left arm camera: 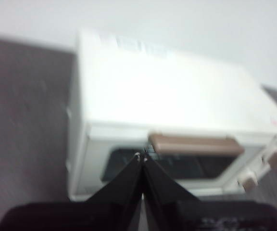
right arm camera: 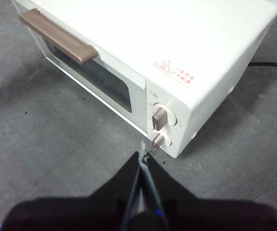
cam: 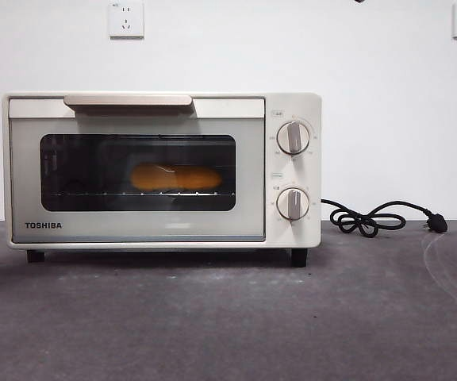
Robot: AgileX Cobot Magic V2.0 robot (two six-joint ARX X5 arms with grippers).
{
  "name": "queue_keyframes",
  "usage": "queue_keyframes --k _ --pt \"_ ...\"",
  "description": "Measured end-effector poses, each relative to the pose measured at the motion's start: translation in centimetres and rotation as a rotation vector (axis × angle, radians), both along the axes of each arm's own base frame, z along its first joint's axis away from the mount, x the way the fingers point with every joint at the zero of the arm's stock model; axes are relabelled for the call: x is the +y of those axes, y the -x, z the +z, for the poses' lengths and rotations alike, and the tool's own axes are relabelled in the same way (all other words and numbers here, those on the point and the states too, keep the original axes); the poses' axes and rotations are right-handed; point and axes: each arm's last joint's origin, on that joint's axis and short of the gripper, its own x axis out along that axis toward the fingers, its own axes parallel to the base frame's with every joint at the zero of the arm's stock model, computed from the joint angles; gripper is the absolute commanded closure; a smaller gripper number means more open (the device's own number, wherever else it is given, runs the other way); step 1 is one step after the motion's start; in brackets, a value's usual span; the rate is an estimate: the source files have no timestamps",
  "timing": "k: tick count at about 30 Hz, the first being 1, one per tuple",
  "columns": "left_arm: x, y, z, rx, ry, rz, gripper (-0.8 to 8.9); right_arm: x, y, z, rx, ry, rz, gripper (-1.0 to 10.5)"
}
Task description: Take the corn from the table,put the corn in the oven
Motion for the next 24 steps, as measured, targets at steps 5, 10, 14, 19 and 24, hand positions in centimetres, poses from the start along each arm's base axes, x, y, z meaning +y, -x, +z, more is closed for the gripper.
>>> queue_keyframes --k 5,10,14,19,24 --pt "0.9 2.3 1.6 -0.225 -0.065 0.034 8.17 0.0 0.0 0.0 0.000 0.000 0.000 9.6" --pt "0.8 2.4 -1.6 -0.399 -0.145 -0.049 8.17 0.0 0.0 0.0 0.000 0.000 0.000 9.6" --pt "0.6 2.1 -6.5 -0.483 -0.199 -0.104 8.17 0.0 0.0 0.0 0.000 0.000 0.000 9.6" --pt "0.6 1.9 -12.7 -0.411 -0.256 -0.115 8.17 0.0 0.0 0.0 0.000 0.000 0.000 9.6" --pt "0.7 2.0 -16.1 -0.307 -0.286 -0.105 8.17 0.0 0.0 0.0 0.000 0.000 0.000 9.6"
